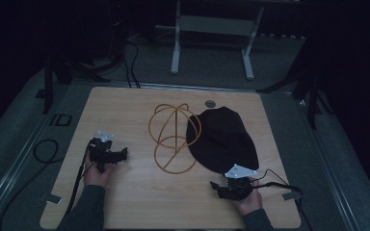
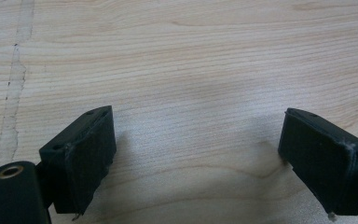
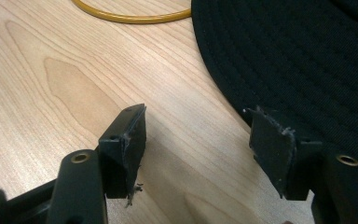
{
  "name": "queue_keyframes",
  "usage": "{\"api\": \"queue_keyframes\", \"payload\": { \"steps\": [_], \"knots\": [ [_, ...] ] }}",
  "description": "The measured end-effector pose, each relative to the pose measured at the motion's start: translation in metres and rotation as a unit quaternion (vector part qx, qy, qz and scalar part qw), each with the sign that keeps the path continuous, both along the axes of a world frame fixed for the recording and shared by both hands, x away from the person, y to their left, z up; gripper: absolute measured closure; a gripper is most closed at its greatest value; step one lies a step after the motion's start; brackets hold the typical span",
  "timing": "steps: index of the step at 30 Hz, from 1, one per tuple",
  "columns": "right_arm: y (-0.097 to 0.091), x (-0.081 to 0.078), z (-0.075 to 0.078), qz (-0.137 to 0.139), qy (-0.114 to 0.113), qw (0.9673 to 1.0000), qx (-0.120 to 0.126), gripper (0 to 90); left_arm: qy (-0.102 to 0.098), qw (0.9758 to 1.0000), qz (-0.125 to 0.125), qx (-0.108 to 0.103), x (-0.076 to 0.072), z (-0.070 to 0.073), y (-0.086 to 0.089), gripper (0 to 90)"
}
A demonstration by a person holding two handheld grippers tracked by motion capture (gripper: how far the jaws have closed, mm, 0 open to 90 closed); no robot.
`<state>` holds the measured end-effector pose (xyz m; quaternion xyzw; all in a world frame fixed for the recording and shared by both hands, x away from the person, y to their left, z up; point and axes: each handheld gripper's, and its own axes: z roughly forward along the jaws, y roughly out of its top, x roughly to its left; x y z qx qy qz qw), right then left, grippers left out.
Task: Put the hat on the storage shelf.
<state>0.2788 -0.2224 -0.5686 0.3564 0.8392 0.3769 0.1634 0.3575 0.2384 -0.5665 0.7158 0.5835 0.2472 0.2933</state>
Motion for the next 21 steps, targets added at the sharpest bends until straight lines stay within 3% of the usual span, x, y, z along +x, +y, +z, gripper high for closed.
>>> {"api": "queue_keyframes", "payload": {
  "steps": [1, 3, 7, 10, 16, 21],
  "knots": [
    [0.000, 0.000, 0.000, 0.000, 0.000, 1.0000, 0.000, 32.0, 0.000, 1.0000, 0.000, 0.000, 0.000, 0.000, 0.000, 11.3],
    [0.000, 0.001, -0.001, -0.009, 0.004, 0.9999, -0.004, 21.6, 0.001, 1.0000, 0.000, 0.000, 0.000, 0.000, 0.000, 11.3],
    [0.001, 0.003, -0.001, -0.005, 0.009, 0.9999, -0.009, 17.2, 0.001, 1.0000, -0.001, 0.000, 0.000, 0.000, 0.000, 11.3],
    [0.000, 0.006, 0.001, 0.017, 0.014, 0.9996, -0.017, 19.2, 0.001, 1.0000, -0.001, 0.000, 0.000, 0.000, 0.000, 11.3],
    [0.001, 0.008, 0.004, 0.031, 0.021, 0.9990, -0.022, 21.5, 0.001, 1.0000, 0.000, 0.000, 0.000, 0.000, 0.000, 11.3],
    [-0.001, 0.010, 0.010, 0.034, 0.041, 0.9979, -0.039, 32.6, 0.001, 1.0000, -0.001, 0.000, 0.000, 0.000, 0.000, 11.3]
  ]
}}
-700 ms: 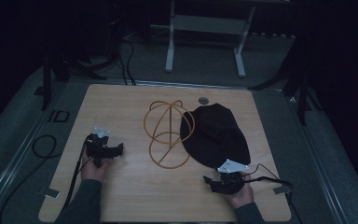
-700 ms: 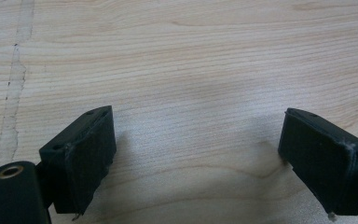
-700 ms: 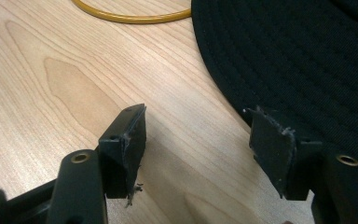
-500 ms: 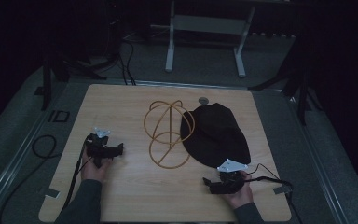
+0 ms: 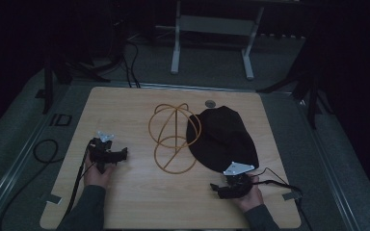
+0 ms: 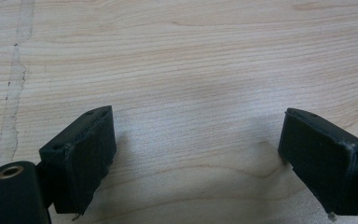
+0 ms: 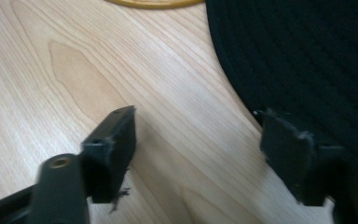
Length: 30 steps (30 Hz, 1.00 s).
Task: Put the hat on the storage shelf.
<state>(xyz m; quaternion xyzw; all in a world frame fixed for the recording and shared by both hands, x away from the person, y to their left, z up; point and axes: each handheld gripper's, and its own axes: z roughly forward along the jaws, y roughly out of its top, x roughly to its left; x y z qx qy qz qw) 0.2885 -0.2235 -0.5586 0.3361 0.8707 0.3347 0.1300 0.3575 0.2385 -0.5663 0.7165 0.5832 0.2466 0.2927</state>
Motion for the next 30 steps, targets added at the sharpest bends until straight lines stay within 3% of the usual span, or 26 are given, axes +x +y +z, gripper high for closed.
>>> {"api": "queue_keyframes", "payload": {
  "steps": [1, 4, 8, 13, 23, 30],
  "knots": [
    [-0.003, 0.003, 0.005, -0.003, 0.017, 0.9997, -0.017, 33.5, 0.000, 1.0000, 0.000, 0.000, 0.000, 0.000, 0.000, 11.3],
    [-0.006, 0.004, 0.010, 0.006, 0.030, 0.9988, -0.037, 33.8, 0.000, 1.0000, 0.000, 0.000, 0.000, 0.000, 0.000, 11.3],
    [-0.012, 0.005, 0.020, 0.025, 0.036, 0.9969, -0.065, 35.6, 0.000, 1.0000, 0.000, 0.000, 0.000, 0.000, 0.000, 11.3],
    [-0.022, 0.007, 0.033, 0.044, 0.045, 0.9930, -0.100, 45.4, 0.000, 1.0000, 0.000, -0.001, 0.000, 0.000, 0.000, 11.3],
    [-0.040, 0.015, 0.053, 0.051, 0.078, 0.9914, -0.091, 53.8, 0.000, 1.0000, 0.000, -0.001, 0.000, 0.000, 0.000, 11.3],
    [-0.047, 0.021, 0.061, 0.042, 0.074, 0.9912, -0.102, 53.6, 0.000, 1.0000, 0.000, -0.001, 0.000, 0.000, 0.000, 11.3]
  ]
}}
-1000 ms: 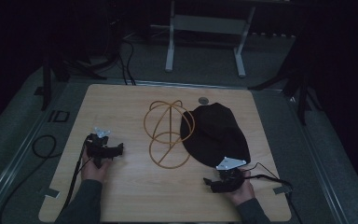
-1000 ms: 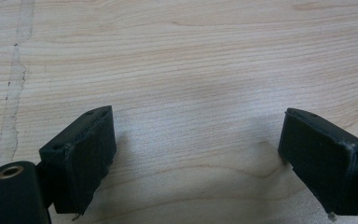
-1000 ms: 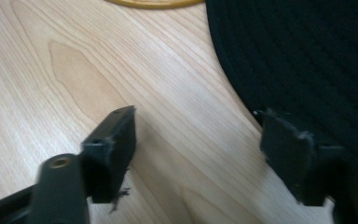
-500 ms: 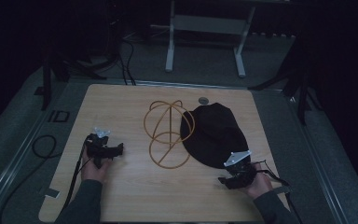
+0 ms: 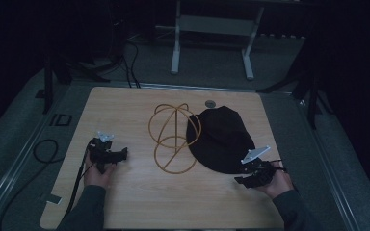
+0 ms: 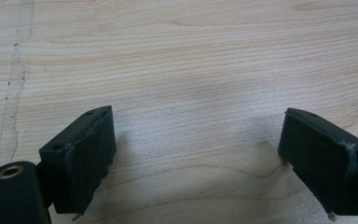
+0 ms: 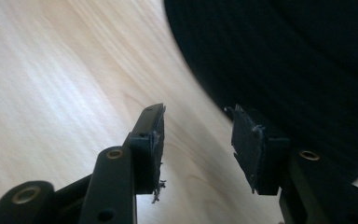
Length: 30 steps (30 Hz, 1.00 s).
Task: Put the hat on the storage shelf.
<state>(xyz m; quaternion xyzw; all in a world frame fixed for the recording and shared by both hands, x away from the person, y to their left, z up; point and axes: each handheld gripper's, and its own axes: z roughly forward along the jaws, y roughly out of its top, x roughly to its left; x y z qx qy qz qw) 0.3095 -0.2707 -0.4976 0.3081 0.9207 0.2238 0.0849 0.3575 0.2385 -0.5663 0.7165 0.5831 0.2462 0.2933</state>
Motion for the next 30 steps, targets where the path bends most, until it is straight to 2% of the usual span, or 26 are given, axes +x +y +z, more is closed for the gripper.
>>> {"api": "queue_keyframes", "payload": {
  "steps": [2, 5, 9, 11, 14, 19, 22, 30],
  "knots": [
    [0.000, 0.001, 0.006, 0.007, -0.010, 0.9999, -0.009, 52.7, 0.000, 1.0000, 0.000, 0.000, 0.000, 0.000, 0.000, 11.3],
    [0.000, 0.004, 0.019, 0.013, -0.020, 0.9997, 0.005, 53.8, 0.000, 1.0000, 0.000, 0.000, 0.000, 0.000, 0.000, 11.3],
    [0.001, 0.009, 0.030, 0.013, -0.025, 0.9996, -0.001, 51.8, 0.000, 1.0000, 0.000, 0.000, 0.000, 0.000, 0.000, 11.3],
    [0.000, 0.012, 0.033, 0.014, -0.029, 0.9994, -0.013, 48.2, 0.000, 1.0000, 0.000, 0.000, 0.000, 0.000, 0.000, 11.3],
    [-0.002, 0.018, 0.039, 0.006, -0.028, 0.9995, -0.012, 46.8, 0.000, 1.0000, 0.000, 0.000, 0.000, 0.000, 0.000, 11.3],
    [-0.007, 0.027, 0.047, -0.012, -0.021, 0.9992, -0.031, 45.0, 0.000, 1.0000, 0.000, 0.000, 0.000, 0.000, 0.000, 11.3],
    [-0.009, 0.031, 0.052, -0.025, -0.011, 0.9991, -0.033, 44.9, 0.000, 1.0000, 0.000, 0.000, 0.000, 0.000, 0.000, 11.3],
    [-0.012, 0.044, 0.062, -0.047, -0.005, 0.9977, -0.048, 42.5, 0.000, 1.0000, 0.000, 0.000, 0.000, 0.000, 0.000, 11.3]
  ]
}}
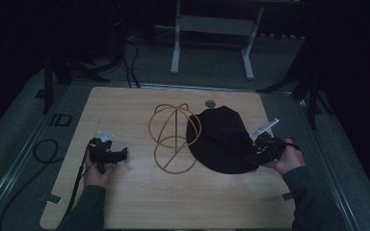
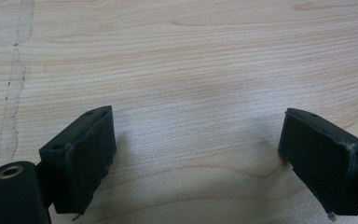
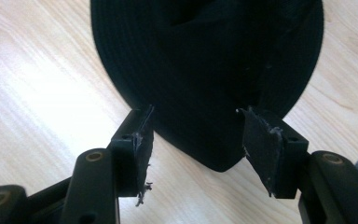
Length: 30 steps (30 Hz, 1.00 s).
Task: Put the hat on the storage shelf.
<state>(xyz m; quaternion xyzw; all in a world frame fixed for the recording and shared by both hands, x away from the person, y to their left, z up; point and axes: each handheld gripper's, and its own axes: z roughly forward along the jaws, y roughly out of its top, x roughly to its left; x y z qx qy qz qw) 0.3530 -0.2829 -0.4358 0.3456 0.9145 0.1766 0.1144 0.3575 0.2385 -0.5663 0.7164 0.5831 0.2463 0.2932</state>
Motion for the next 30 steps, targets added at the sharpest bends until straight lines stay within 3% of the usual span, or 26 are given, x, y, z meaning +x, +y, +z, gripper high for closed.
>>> {"api": "queue_keyframes", "payload": {
  "steps": [9, 20, 30],
  "knots": [
    [0.002, 0.017, 0.009, -0.008, -0.008, 0.9999, -0.012, 40.3, 0.000, 1.0000, 0.000, 0.000, 0.000, 0.000, 0.000, 11.3],
    [0.014, 0.046, 0.016, -0.013, 0.019, 0.9995, -0.023, 29.6, -0.001, 1.0000, 0.001, -0.001, 0.000, 0.000, 0.000, 11.3],
    [0.033, 0.064, 0.015, -0.005, 0.028, 0.9987, -0.043, 23.9, 0.000, 1.0000, 0.000, 0.000, 0.000, 0.000, 0.000, 11.3]
  ]
}}
